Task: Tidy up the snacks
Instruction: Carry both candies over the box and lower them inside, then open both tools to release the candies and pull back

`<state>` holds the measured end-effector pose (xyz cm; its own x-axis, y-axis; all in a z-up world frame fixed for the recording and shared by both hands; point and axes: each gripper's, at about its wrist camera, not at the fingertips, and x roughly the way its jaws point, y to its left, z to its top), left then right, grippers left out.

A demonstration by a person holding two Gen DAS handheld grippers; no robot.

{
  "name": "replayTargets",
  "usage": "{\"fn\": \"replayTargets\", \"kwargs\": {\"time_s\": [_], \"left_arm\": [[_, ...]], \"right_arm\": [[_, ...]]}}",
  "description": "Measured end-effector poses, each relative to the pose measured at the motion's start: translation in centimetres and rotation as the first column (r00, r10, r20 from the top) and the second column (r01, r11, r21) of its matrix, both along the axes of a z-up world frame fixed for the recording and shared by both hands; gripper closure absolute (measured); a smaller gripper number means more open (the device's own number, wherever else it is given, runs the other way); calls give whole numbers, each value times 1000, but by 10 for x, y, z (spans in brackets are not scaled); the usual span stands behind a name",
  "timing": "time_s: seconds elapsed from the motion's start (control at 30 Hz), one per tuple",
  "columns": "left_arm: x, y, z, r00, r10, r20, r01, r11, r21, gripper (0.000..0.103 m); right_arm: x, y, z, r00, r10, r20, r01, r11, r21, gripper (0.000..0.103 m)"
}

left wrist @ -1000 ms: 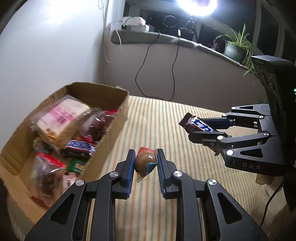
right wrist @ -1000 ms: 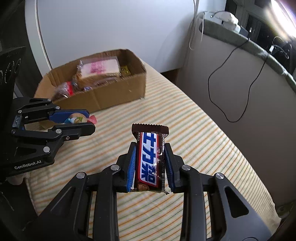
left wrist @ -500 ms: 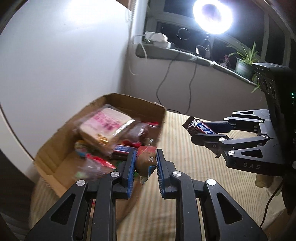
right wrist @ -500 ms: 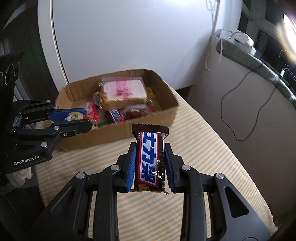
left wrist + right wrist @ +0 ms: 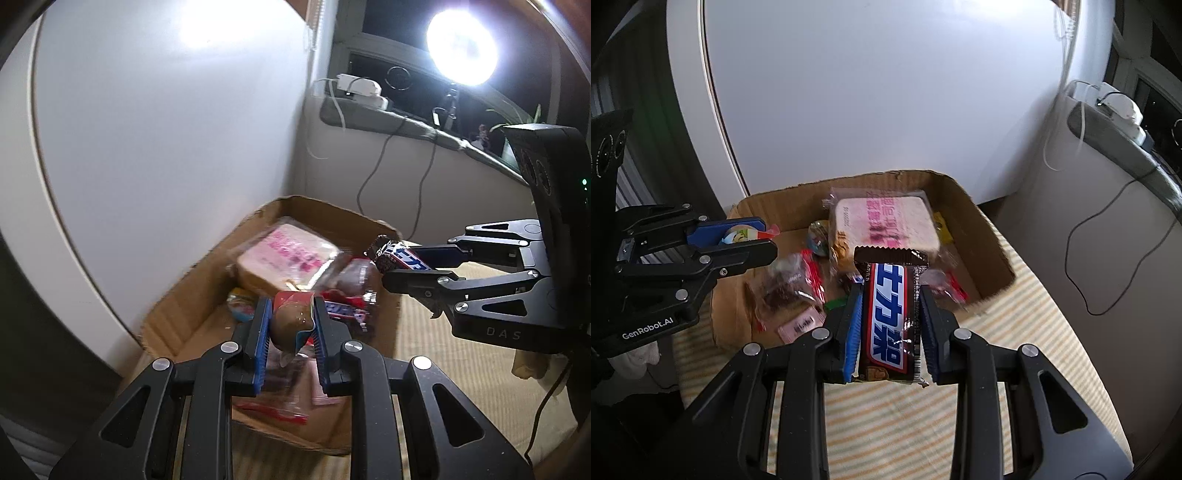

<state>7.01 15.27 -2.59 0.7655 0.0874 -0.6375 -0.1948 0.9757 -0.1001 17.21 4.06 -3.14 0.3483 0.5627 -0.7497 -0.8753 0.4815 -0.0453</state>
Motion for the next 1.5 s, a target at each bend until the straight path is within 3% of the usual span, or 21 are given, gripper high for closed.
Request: {"fn": "replayTargets", "kwargs": {"time_s": [0.37,0.97,1.1,1.2,1.27,1.37,1.5], "left_arm": [[2,18,-6,999,37,-15,-37,999,-4,83],[10,15,-8,999,34,-26,-33,999,14,83],[9,14,-6,999,38,-23,-37,999,26,76],[9,14,-5,999,39,-20,-39,999,28,73],[8,13,-5,999,41,-18,-40,999,32,64],[5,12,-3,999,45,-13,-44,998,34,58],[2,11,-1,998,56,-6,-56,997,46,42]], "right_arm": [[7,31,-14,1000,14,-28,-15,1000,-19,73],[22,33,-23,998,1,-68,-2,1000,-13,73],[22,32,-22,998,-5,-62,4,1000,-12,73],[21,29,-20,998,-14,-57,14,1000,-7,64],[21,26,-18,999,-22,-48,22,1000,-2,50],[22,22,-15,998,-40,-40,40,999,9,39],[25,15,-13,997,-70,-30,71,997,24,24]]}}
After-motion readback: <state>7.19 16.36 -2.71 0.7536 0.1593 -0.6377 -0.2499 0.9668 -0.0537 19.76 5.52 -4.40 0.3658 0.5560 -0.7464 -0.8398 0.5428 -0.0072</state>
